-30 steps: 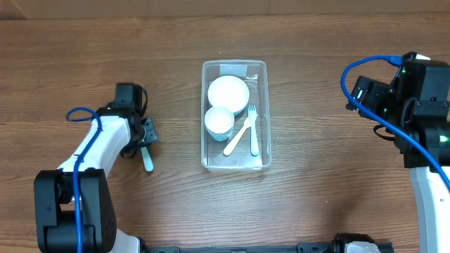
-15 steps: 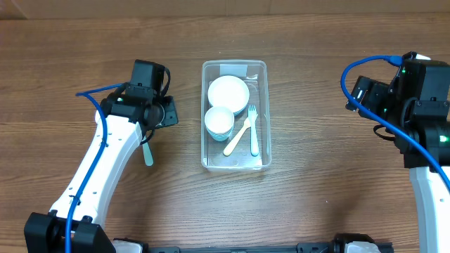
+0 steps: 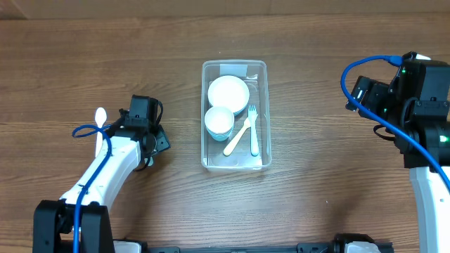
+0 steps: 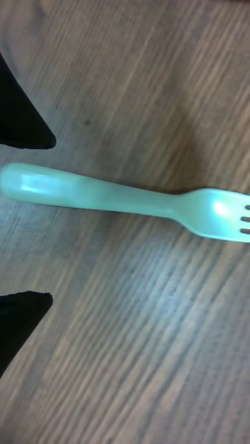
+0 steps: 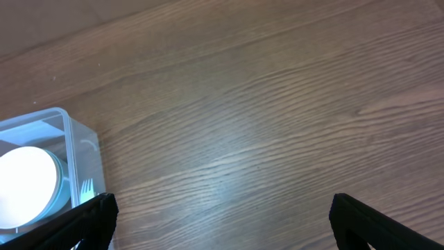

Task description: Pack container

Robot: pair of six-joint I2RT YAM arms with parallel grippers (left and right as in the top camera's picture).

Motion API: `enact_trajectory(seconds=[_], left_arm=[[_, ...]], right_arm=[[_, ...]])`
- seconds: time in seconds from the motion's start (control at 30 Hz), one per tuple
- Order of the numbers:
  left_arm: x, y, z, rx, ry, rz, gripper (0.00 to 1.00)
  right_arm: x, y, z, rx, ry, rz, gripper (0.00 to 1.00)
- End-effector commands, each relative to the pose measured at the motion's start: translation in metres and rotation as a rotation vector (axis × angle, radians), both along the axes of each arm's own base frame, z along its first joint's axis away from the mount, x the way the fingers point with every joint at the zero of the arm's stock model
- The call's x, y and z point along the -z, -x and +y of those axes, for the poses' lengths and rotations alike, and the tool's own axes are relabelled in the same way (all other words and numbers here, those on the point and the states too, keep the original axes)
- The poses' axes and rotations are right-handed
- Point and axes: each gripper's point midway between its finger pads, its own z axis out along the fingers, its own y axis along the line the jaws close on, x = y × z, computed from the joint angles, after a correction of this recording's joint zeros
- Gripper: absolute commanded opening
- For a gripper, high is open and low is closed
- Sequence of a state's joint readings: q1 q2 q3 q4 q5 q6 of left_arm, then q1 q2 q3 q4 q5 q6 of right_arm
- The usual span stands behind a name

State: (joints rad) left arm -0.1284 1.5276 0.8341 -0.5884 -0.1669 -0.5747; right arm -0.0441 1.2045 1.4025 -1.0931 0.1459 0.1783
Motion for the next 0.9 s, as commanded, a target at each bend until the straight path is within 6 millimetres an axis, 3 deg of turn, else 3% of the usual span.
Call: enact_trajectory(seconds=[0.0,0.2,0.33,0.47,0.63,0.8,0.87], left_arm=[[0.012,0.008,0.012,-0.046,-0.025,-0.011,0.65],[0.028,0.014,0.023,-0.122,0.005,-0.035,0.61],[0.027,0.013,0.023,-0.122,0.002,-0.043,0.39],[0.026,0.008,0.024,-0.113,-0.004,-0.060,0.28],[0.026,0.008,0.029,-0.115,-0.034,-0.061,0.31],[0.049,0.007,0.029,-0.098,-0.043,-0.019,0.31],[0.054,0.007,0.028,-0.081,-0.046,-0.003,0.24]], right_arm=[[-0.009,-0.001,-0.002,0.002,0.014,-0.024,1.00],[-0.009,-0.001,-0.002,0.002,0.014,-0.024,1.00],[-0.009,-0.001,-0.002,0.002,0.014,-0.024,1.00],[-0.009,-0.001,-0.002,0.002,0.014,-0.024,1.00],[-0.009,-0.001,-0.002,0.002,0.014,-0.024,1.00],[-0.009,-0.001,-0.002,0.003,0.014,-0.024,1.00],[-0.009,-0.001,-0.002,0.002,0.014,-0.024,1.00]])
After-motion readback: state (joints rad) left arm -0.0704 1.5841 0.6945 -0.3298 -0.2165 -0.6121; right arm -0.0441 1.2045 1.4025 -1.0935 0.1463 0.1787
